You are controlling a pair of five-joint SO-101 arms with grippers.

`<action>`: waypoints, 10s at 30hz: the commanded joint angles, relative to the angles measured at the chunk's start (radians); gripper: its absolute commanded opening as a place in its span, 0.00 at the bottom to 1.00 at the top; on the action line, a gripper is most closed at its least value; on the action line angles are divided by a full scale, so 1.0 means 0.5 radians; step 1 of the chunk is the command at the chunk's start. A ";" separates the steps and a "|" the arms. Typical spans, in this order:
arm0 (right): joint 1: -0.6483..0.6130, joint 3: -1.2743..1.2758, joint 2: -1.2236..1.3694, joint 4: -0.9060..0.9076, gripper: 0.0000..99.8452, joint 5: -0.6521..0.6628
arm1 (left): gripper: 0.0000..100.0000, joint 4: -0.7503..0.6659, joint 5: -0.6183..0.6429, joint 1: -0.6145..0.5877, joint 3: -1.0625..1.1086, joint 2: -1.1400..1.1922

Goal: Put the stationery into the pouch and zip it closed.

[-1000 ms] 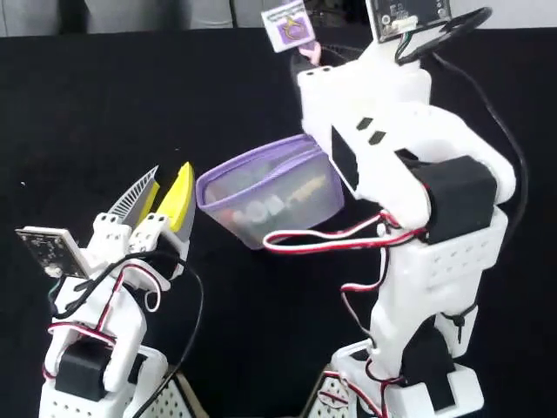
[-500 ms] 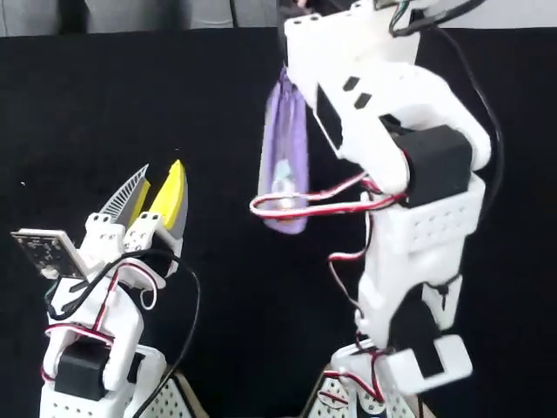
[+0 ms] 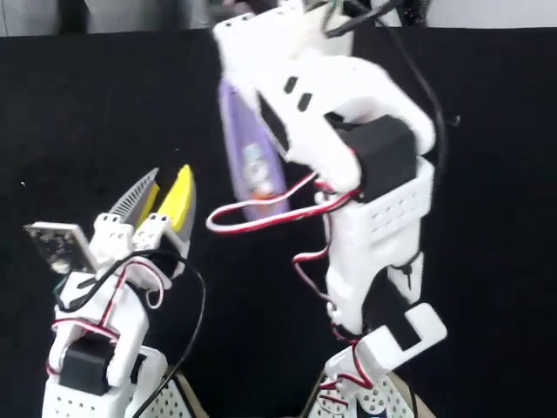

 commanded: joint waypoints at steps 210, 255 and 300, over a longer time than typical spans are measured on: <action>1.105 0.299 0.858 -0.150 0.01 -0.074 | 0.03 0.776 -1.160 0.370 -1.999 -0.117; 1.439 -0.226 1.244 0.945 0.01 0.497 | 0.03 0.727 -0.881 0.336 -0.738 -0.120; 1.117 -1.189 0.477 0.945 0.16 0.095 | 0.03 0.141 -0.684 -0.477 -0.760 -0.123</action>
